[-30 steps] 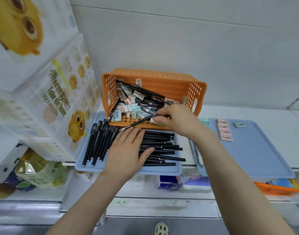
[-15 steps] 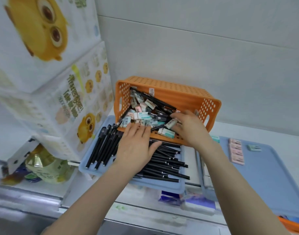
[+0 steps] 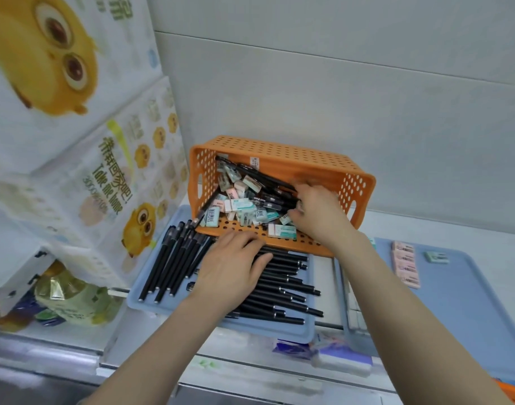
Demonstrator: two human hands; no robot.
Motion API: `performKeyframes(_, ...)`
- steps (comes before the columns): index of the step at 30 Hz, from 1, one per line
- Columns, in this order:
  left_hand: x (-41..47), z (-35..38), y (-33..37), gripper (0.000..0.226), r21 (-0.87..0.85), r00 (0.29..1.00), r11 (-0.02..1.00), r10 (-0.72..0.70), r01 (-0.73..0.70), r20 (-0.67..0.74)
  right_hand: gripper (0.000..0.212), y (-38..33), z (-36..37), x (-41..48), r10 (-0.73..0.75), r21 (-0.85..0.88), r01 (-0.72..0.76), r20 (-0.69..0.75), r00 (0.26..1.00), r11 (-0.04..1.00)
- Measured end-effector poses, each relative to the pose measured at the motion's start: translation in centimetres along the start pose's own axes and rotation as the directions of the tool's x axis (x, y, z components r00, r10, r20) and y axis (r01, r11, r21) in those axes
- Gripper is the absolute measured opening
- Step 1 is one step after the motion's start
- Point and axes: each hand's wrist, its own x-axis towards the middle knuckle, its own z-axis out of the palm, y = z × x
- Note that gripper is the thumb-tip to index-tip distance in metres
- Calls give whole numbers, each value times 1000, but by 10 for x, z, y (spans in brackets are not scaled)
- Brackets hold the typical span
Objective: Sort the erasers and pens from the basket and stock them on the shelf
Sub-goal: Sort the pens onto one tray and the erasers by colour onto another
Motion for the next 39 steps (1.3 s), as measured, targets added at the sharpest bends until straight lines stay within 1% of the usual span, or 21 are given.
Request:
performKeyframes(2, 0, 0, -1, 47, -7, 1000, 1000, -4, 4, 6, 72, -9, 3, 9, -63, 10, 63, 90, 994, 998)
performKeyframes(3, 0, 0, -1, 48, -11, 1000, 1000, -4, 4, 9, 74, -12, 5, 13, -81, -2, 82, 115, 990, 997)
performKeyframes(6, 1, 1, -2, 49, -15, 1000, 1000, -6, 6, 12, 71, -16, 14, 23, -43, -88, 55, 134, 990, 995)
performKeyframes(8, 1, 1, -2, 48, -15, 1000, 1000, -1, 2, 10, 65, -16, 18, 27, -5, -118, 21, 134, 991, 993)
performKeyframes(12, 1, 0, -2, 48, -32, 1000, 999, 2, -2, 4, 48, -16, 19, 27, -24, -155, 30, 38, 999, 987)
performKeyframes(16, 2, 0, -1, 48, -33, 1000, 999, 1, -1, 11, 32, -14, 12, 19, -110, -155, 94, -99, 989, 983)
performKeyframes(18, 2, 0, -1, 49, -36, 1000, 999, 6, -5, 20, 28, -11, 6, 13, -142, -136, 120, -168, 975, 983)
performKeyframes(20, 2, 0, -2, 50, -38, 1000, 999, 9, -8, 20, 28, -9, 2, 5, -186, -133, 160, -207, 961, 978)
performKeyframes(24, 2, 0, -2, 53, -55, 1000, 998, -8, 9, 26, 22, -4, 0, -15, -272, -50, 270, -306, 912, 962)
performKeyframes(26, 2, -3, -3, 50, -110, 999, 993, -33, 34, 11, 22, -3, -6, -23, -287, 5, 309, -353, 891, 951)
performKeyframes(28, 2, -12, 0, 39, -209, 995, 974, -95, 87, -30, 20, -5, -18, -31, -205, 175, 283, -365, 908, 943)
performKeyframes(29, 3, -18, 2, 33, -267, 990, 957, -133, 113, -55, 19, -7, -25, -35, -151, 278, 255, -347, 926, 926)
performKeyframes(31, 9, -31, 8, 31, -407, 975, 901, -204, 149, -93, 19, -7, -38, -42, -76, 460, 193, -261, 962, 867)
performKeyframes(32, 13, -39, 13, 34, -518, 968, 842, -231, 149, -97, 19, -7, -44, -44, -67, 526, 170, -209, 976, 833)
performKeyframes(33, 19, -48, 19, 37, -652, 964, 746, -249, 133, -89, 18, -7, -49, -45, -83, 562, 156, -154, 985, 812)
performKeyframes(34, 25, -57, 26, 40, -770, 964, 629, -257, 109, -73, 18, -8, -53, -46, -117, 547, 156, -105, 988, 822)
performKeyframes(36, 41, -71, 40, 40, -897, 967, 434, -252, 82, -34, 17, -10, -54, -44, -195, 411, 187, -24, 981, 892)
performKeyframes(38, 54, -75, 51, 30, -946, 963, 314, -270, 80, -8, 19, -13, -51, -41, -240, 283, 224, 25, 970, 933)
performKeyframes(39, 59, -76, 54, 23, -960, 956, 267, -295, 78, -5, 22, -14, -49, -41, -255, 269, 239, 27, 967, 933)
